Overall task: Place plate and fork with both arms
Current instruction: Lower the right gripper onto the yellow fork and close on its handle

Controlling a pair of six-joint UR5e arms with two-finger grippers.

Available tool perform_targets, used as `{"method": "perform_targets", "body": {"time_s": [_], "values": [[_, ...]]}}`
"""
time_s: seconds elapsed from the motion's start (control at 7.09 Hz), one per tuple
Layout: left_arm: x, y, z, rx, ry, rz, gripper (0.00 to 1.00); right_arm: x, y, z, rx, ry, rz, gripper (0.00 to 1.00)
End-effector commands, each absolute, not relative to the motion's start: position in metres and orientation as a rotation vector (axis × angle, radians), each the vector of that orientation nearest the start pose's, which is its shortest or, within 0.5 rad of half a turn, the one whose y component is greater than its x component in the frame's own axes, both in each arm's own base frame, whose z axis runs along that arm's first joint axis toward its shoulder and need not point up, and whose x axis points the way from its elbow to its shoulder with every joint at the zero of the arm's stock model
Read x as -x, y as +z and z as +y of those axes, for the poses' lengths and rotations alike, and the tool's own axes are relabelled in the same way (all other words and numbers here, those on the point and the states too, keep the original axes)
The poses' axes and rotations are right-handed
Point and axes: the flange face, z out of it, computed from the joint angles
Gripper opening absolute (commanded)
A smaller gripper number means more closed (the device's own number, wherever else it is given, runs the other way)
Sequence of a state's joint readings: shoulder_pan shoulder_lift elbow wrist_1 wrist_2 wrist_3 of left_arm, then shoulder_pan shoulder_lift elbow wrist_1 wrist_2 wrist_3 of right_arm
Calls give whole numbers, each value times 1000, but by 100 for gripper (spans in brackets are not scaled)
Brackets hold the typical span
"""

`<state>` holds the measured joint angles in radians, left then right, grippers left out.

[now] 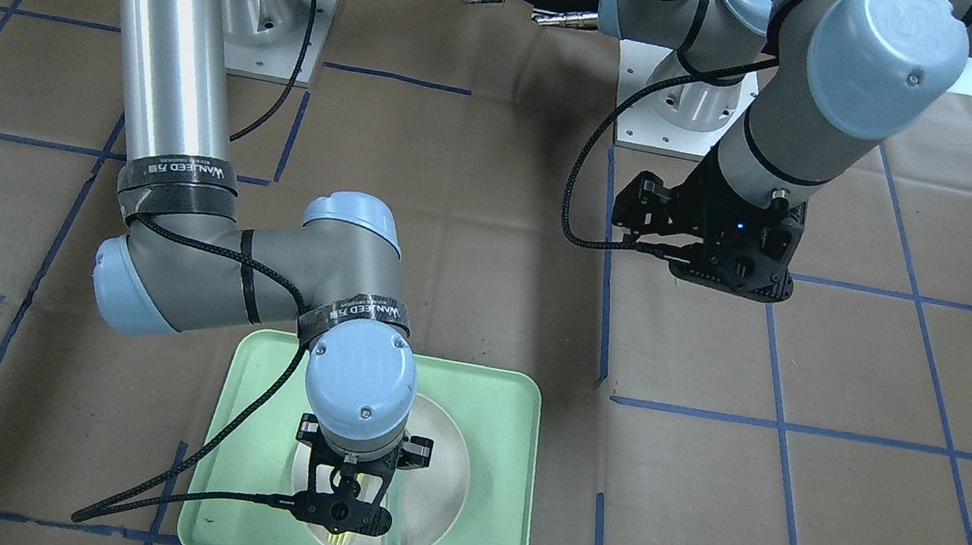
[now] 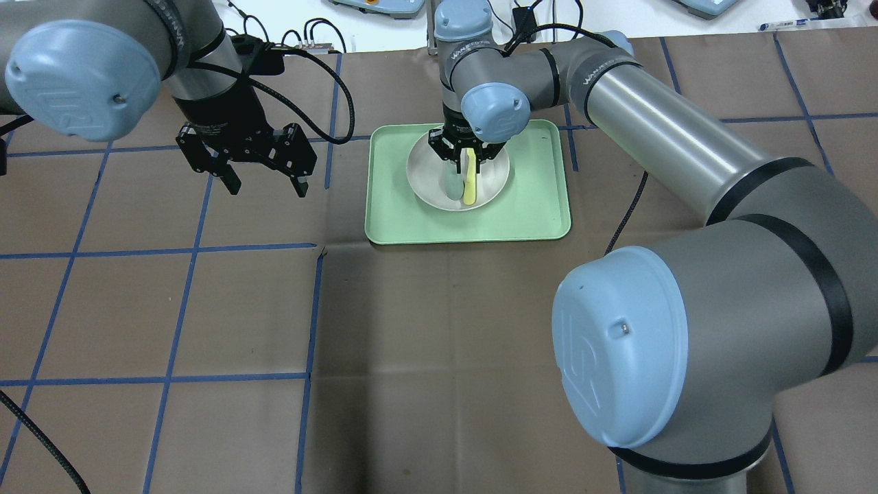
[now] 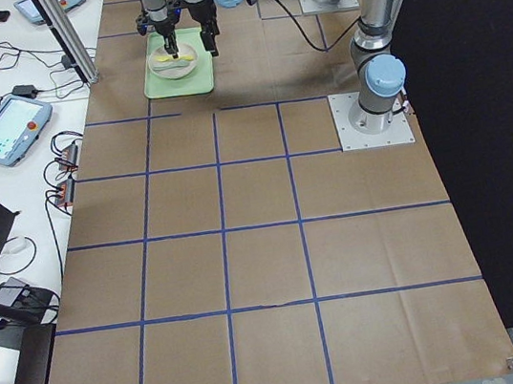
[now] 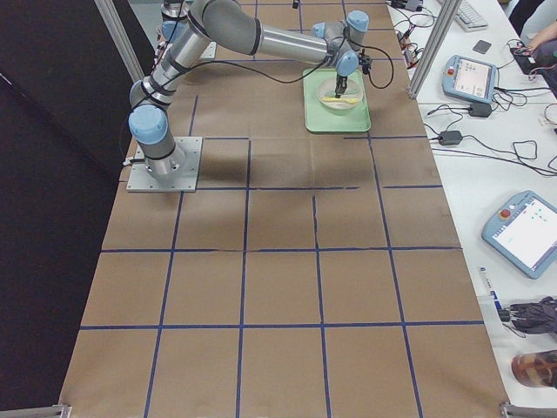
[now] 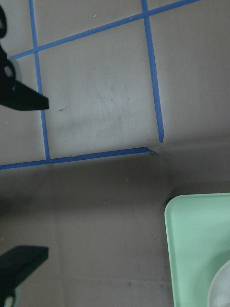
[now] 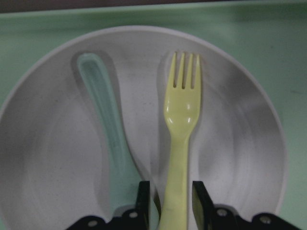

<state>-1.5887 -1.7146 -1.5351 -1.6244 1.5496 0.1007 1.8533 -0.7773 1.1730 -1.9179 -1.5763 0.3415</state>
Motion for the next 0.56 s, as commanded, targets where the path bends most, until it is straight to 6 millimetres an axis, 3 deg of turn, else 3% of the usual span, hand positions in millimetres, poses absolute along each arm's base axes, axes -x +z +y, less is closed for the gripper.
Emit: {"method": "perform_targets", "body": {"time_s": [0.0,0.42], "values": [[142,425,-535,-187,260,3148,100,-341,191,-694,-92,78,3162,42],[143,427,-533,-189,270,3146,100,-340,190,-693,-92,82,3164,43]]}}
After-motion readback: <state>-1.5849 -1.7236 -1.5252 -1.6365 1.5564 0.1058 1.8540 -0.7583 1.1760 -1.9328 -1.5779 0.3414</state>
